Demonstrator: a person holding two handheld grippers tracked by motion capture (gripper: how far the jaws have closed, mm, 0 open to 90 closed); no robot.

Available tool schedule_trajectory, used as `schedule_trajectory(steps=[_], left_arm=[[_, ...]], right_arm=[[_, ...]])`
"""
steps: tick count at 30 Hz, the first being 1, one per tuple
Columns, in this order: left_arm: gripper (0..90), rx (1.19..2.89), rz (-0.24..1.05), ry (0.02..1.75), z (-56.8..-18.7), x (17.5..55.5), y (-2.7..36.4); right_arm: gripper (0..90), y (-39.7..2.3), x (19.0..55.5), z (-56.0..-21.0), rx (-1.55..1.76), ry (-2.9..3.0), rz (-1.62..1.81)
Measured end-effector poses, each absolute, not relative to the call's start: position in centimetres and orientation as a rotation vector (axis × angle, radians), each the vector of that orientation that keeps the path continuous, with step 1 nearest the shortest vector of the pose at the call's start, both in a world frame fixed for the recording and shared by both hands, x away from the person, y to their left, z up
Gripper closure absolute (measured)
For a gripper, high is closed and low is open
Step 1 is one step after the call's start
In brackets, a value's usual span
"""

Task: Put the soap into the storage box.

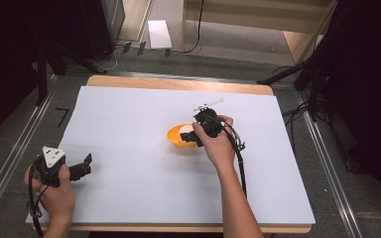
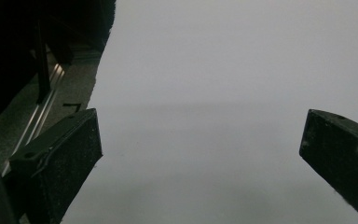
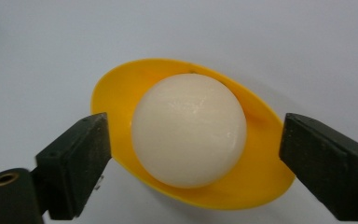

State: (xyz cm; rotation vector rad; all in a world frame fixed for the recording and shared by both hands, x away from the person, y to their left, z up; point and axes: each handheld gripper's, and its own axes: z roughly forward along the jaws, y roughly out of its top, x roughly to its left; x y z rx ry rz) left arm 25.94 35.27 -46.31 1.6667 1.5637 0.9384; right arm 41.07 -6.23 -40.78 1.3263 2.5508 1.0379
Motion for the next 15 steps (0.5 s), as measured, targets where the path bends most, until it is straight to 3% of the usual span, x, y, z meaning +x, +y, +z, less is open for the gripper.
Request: schedule_trajectory(steps=[6,15], left_arm=[[0.0,1.668,0.939,1.563,-46.3,25.9,35.3],[0.0,1.672,0.938,1.565,-46.3,26.0,35.3]], right_arm=[[0.9,-7.0,40.1,-40.7,1.313,2.528,1.07],[0.0,-8.7,38.8,-40.6,1.313,2.477,1.085]])
